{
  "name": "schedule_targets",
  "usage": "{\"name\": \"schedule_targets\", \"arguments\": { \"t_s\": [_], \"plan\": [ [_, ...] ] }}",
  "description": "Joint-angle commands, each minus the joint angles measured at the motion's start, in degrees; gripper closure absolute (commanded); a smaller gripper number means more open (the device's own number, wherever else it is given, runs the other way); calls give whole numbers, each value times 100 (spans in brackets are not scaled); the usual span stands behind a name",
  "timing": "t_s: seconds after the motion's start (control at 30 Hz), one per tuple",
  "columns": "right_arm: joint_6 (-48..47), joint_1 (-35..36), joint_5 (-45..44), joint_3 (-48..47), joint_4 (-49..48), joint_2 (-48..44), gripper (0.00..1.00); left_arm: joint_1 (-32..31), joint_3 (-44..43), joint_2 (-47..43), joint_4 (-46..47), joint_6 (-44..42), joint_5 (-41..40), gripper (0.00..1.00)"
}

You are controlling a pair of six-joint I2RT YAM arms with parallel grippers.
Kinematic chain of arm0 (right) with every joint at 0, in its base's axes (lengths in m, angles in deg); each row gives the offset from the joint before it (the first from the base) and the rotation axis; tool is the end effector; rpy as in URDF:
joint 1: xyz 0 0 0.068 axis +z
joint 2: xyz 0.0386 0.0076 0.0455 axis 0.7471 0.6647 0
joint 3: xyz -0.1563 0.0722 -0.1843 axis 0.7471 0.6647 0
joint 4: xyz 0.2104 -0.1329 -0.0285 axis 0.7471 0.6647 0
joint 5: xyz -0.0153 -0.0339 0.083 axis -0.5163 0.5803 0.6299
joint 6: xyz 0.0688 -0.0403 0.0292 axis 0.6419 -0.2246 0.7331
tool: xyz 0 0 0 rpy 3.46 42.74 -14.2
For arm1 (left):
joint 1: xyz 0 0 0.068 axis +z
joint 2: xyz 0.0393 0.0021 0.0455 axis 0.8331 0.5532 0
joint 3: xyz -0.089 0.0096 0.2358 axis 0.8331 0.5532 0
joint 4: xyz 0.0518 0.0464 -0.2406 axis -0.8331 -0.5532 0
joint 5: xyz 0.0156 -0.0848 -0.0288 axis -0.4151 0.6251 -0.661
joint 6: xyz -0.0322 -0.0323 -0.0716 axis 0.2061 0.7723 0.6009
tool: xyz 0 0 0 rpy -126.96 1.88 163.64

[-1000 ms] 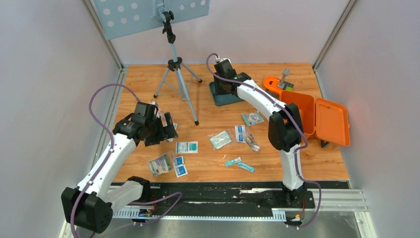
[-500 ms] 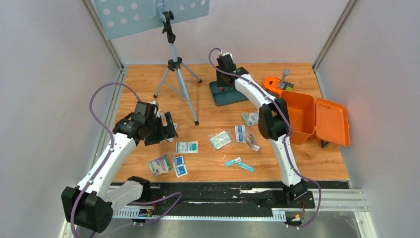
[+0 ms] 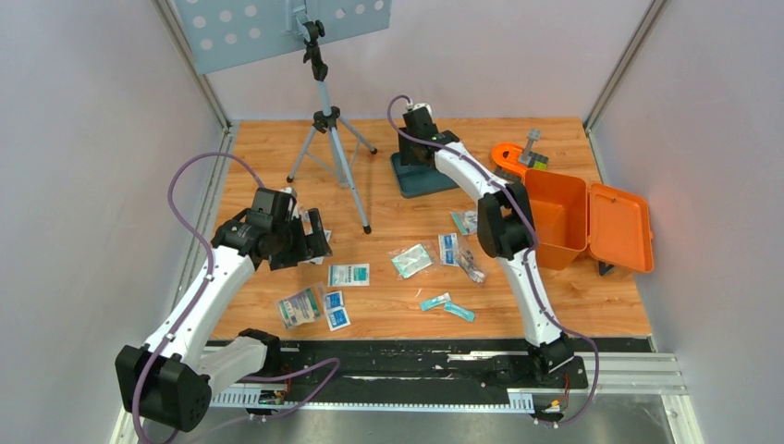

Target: Organize the medicine kit

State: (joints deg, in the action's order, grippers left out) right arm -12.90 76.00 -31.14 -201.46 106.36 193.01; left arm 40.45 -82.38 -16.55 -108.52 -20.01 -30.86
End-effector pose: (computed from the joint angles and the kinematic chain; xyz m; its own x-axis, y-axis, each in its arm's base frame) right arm 0.4999 0.2447 0.1570 -0.7049 -0.1210 -0.6989 -0.1761 0.9843 0.0072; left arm 0.2048 -0.0666 0.2247 -0.8616 -0.3234 -0.3912 -0.1782 0.9144 -0.3635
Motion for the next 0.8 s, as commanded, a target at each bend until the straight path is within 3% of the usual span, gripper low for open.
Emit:
{"name": "schedule_targets", "arguments": {
  "t_s": [0.0, 0.27, 0.77],
  "plan": [
    [87, -11, 33, 219, -348, -652, 46, 23, -207, -64, 16, -128, -5, 0],
    [272, 28, 19, 1577, -419, -1981, 39, 22, -207, -296, -69, -191, -59, 0],
    [419, 106, -15, 5923, -602, -5107, 34, 23, -13, -644, 80, -63, 36, 0]
  ]
}}
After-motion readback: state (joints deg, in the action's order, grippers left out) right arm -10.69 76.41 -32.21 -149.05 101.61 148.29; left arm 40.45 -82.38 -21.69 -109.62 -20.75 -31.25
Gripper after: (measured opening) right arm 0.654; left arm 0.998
